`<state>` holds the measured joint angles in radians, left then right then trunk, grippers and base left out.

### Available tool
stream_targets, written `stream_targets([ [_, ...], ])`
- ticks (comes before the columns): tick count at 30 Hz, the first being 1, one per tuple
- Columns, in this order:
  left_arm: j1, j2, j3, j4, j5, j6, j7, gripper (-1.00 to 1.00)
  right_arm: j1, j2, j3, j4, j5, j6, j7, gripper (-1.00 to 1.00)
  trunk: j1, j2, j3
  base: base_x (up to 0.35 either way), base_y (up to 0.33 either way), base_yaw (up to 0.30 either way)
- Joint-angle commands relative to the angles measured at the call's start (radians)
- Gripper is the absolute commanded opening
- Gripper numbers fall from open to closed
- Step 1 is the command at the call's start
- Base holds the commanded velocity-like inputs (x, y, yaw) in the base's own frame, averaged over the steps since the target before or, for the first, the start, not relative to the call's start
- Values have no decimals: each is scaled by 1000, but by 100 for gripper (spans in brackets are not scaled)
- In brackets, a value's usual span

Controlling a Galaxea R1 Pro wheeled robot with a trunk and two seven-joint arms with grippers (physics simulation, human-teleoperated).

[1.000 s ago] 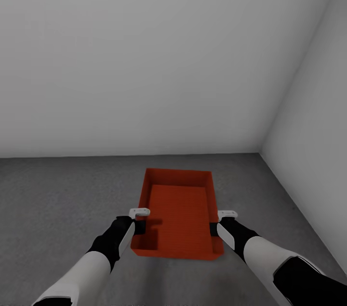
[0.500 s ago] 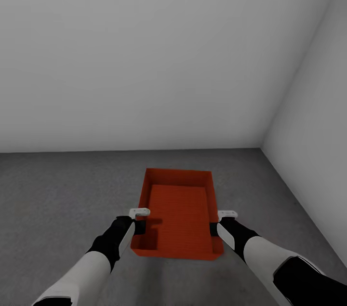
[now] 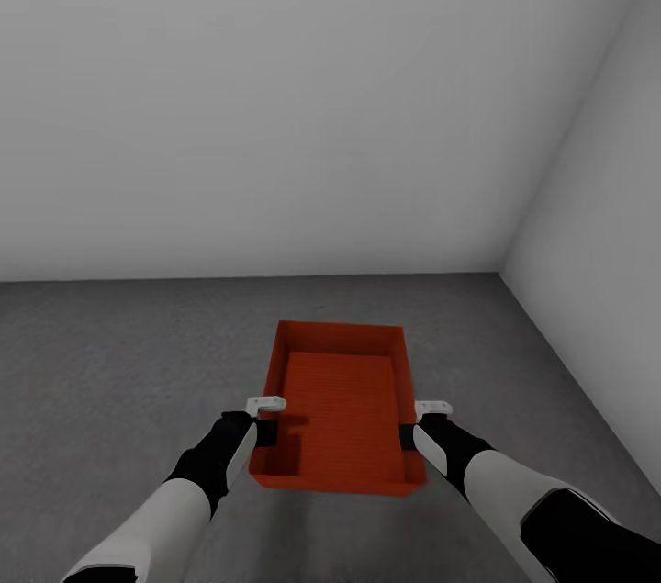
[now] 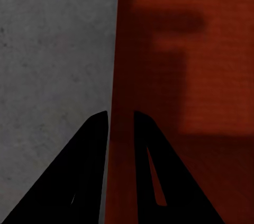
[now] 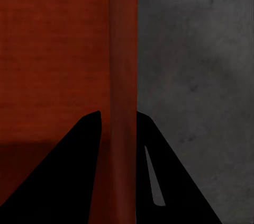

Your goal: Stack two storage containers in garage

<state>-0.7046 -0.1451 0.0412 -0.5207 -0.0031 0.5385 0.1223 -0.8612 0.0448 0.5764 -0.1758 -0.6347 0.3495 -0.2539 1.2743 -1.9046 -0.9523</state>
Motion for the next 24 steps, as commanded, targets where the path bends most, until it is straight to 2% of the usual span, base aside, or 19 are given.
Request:
stream_targets([
  [1, -1, -1, 12, -13, -39, 9, 69, -100, 1, 0, 54, -2, -43, 2, -5, -100, 0, 0, -3, 0, 0, 0],
  [24, -1, -2, 14, -14, -40, 9, 69, -100, 1, -2, 54, -2, -43, 2, -5, -100, 0, 0, -6, 0, 0, 0],
])
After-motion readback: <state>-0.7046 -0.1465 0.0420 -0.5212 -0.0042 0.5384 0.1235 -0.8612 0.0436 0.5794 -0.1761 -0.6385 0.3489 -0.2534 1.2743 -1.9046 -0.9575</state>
